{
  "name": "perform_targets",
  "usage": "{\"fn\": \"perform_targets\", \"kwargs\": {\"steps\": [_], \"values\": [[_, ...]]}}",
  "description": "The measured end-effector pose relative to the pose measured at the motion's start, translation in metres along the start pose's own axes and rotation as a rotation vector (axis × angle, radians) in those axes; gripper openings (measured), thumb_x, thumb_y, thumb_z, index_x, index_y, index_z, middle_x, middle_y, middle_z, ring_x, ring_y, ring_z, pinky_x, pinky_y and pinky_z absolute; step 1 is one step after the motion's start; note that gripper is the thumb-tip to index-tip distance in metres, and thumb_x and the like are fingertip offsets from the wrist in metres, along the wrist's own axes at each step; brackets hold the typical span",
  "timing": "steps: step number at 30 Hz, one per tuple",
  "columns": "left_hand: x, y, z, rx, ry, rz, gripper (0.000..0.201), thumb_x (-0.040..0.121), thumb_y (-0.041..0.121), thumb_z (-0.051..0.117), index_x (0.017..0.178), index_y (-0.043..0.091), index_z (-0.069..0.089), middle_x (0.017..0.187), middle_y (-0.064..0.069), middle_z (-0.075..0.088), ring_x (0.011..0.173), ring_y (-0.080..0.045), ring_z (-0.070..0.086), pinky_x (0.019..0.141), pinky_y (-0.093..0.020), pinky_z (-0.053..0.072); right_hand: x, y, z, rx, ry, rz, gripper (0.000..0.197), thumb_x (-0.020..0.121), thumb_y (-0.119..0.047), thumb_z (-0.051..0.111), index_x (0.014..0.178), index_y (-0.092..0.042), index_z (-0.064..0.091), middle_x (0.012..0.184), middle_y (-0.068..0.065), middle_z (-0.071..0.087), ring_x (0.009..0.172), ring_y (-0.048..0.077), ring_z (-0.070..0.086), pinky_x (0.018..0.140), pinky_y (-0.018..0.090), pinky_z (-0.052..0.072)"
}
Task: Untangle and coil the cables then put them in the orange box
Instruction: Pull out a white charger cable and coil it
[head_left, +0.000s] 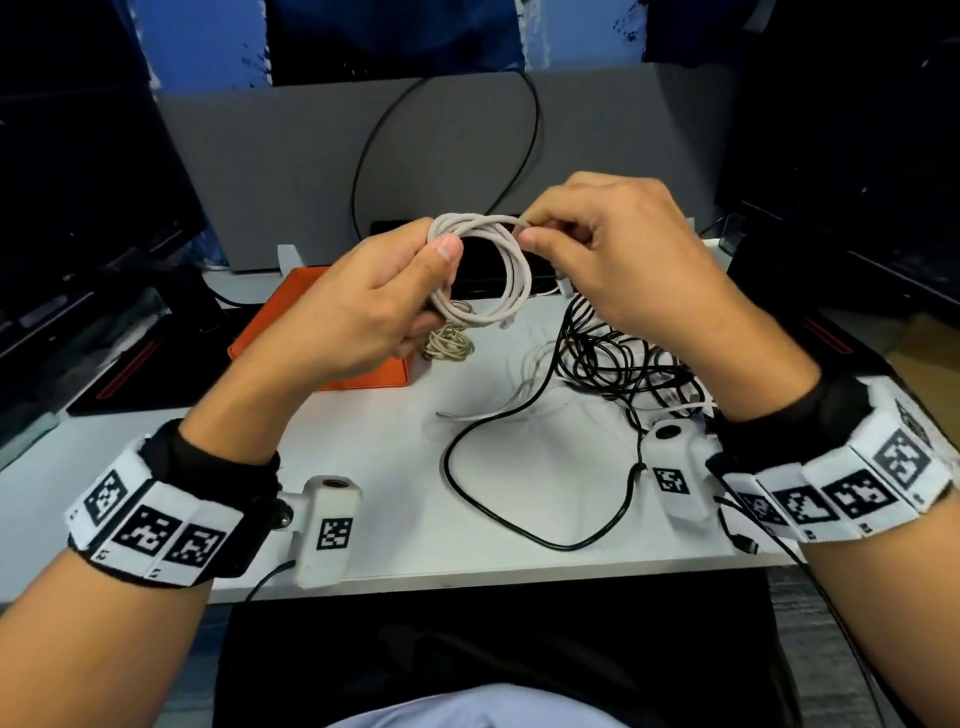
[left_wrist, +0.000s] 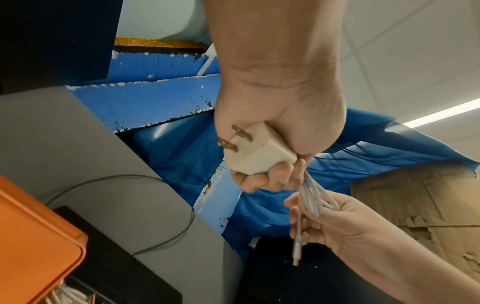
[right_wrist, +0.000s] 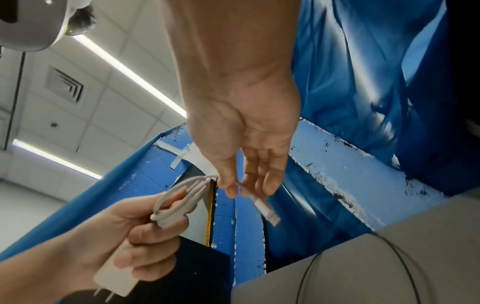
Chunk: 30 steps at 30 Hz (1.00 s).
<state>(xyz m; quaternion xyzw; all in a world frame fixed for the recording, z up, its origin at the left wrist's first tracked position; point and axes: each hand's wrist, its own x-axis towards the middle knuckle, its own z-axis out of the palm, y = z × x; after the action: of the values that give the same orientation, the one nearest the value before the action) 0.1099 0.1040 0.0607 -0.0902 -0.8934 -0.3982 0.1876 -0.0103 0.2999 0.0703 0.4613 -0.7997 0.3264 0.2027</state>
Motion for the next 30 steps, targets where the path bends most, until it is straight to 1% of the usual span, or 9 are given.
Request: {"fn": "perform_targets", "kwargs": {"steps": [4, 8, 12, 14, 18, 23, 25, 28, 30], "values": [[0.002, -0.002, 0.006, -0.116, -0.016, 0.042, 0.034, 0.111, 0.032, 0.034, 0.086, 0.012, 0.047, 0.058, 0.003, 0.039, 0.05, -0.026, 0.034, 0.047, -0.04, 0.035, 0.0, -0.005, 0.012, 0.471, 0.096, 0.167, 0.011, 0.098, -0.021, 0.069, 0.096, -0.015, 0.078, 0.08, 0.003, 0.076, 0.076, 0.02, 0.074, 0.075, 0.033, 0.062], [0.002, -0.001, 0.006, -0.064, 0.035, 0.062, 0.036, 0.111, 0.035, 0.035, 0.091, 0.008, 0.05, 0.057, -0.007, 0.042, 0.047, -0.031, 0.037, 0.046, -0.053, 0.04, -0.001, -0.019, 0.021, 1.169, 0.034, 0.404, 0.009, 0.099, -0.009, 0.064, 0.095, -0.005, 0.071, 0.078, 0.011, 0.075, 0.07, 0.021, 0.074, 0.066, 0.03, 0.062], [0.0, -0.003, 0.001, 0.033, 0.044, 0.027, 0.046, 0.11, 0.04, 0.037, 0.1, -0.002, 0.05, 0.06, -0.022, 0.042, 0.05, -0.038, 0.04, 0.047, -0.055, 0.042, -0.003, -0.025, 0.03, 1.443, -0.011, 0.526, 0.011, 0.101, -0.01, 0.059, 0.101, -0.004, 0.068, 0.078, 0.009, 0.073, 0.069, 0.02, 0.074, 0.069, 0.029, 0.063], [0.0, -0.001, -0.001, 0.05, 0.027, 0.014, 0.047, 0.111, 0.038, 0.037, 0.104, -0.006, 0.05, 0.06, -0.018, 0.042, 0.05, -0.037, 0.039, 0.047, -0.054, 0.043, -0.003, -0.027, 0.032, 1.505, 0.003, 0.549, 0.013, 0.103, -0.011, 0.057, 0.104, -0.004, 0.067, 0.077, 0.008, 0.072, 0.068, 0.018, 0.074, 0.068, 0.027, 0.062], [-0.001, 0.001, -0.003, 0.133, 0.131, 0.029, 0.044, 0.109, 0.042, 0.039, 0.097, 0.002, 0.053, 0.058, 0.008, 0.048, 0.05, -0.017, 0.046, 0.052, -0.047, 0.044, -0.005, -0.03, 0.03, 1.375, -0.196, 0.552, 0.022, 0.108, -0.028, 0.048, 0.099, -0.017, 0.066, 0.074, -0.003, 0.067, 0.077, 0.014, 0.066, 0.081, 0.03, 0.053], [0.0, 0.005, 0.004, 0.261, 0.254, 0.05, 0.036, 0.109, 0.042, 0.039, 0.095, 0.016, 0.057, 0.061, 0.018, 0.055, 0.054, -0.007, 0.052, 0.057, -0.039, 0.047, -0.007, -0.034, 0.028, 1.39, -0.312, 0.479, 0.061, 0.104, -0.063, 0.03, 0.075, -0.018, 0.059, 0.058, -0.003, 0.047, 0.069, 0.016, 0.046, 0.087, 0.04, 0.035], [0.001, 0.006, 0.007, 0.27, 0.276, 0.044, 0.036, 0.109, 0.042, 0.039, 0.095, 0.015, 0.058, 0.061, 0.013, 0.054, 0.054, -0.007, 0.052, 0.058, -0.043, 0.048, -0.007, -0.031, 0.029, 1.252, -0.299, 0.384, 0.043, 0.103, -0.055, 0.047, 0.079, -0.02, 0.058, 0.059, -0.006, 0.046, 0.068, 0.013, 0.044, 0.08, 0.037, 0.036], [0.002, 0.004, 0.007, 0.241, 0.263, 0.001, 0.038, 0.109, 0.044, 0.039, 0.099, 0.013, 0.059, 0.061, 0.013, 0.054, 0.054, -0.008, 0.052, 0.058, -0.047, 0.05, -0.008, -0.023, 0.034, 0.948, -0.262, 0.27, 0.005, 0.1, -0.019, 0.064, 0.099, -0.014, 0.064, 0.077, -0.008, 0.066, 0.074, 0.008, 0.058, 0.07, 0.026, 0.043], [0.002, 0.002, 0.004, 0.246, 0.249, 0.0, 0.039, 0.109, 0.044, 0.039, 0.097, 0.011, 0.057, 0.062, 0.008, 0.054, 0.054, -0.011, 0.051, 0.058, -0.046, 0.049, -0.006, -0.015, 0.031, 0.846, -0.286, 0.273, 0.019, 0.101, -0.011, 0.063, 0.12, -0.009, 0.065, 0.097, 0.005, 0.076, 0.08, 0.014, 0.07, 0.07, 0.028, 0.051]]}}
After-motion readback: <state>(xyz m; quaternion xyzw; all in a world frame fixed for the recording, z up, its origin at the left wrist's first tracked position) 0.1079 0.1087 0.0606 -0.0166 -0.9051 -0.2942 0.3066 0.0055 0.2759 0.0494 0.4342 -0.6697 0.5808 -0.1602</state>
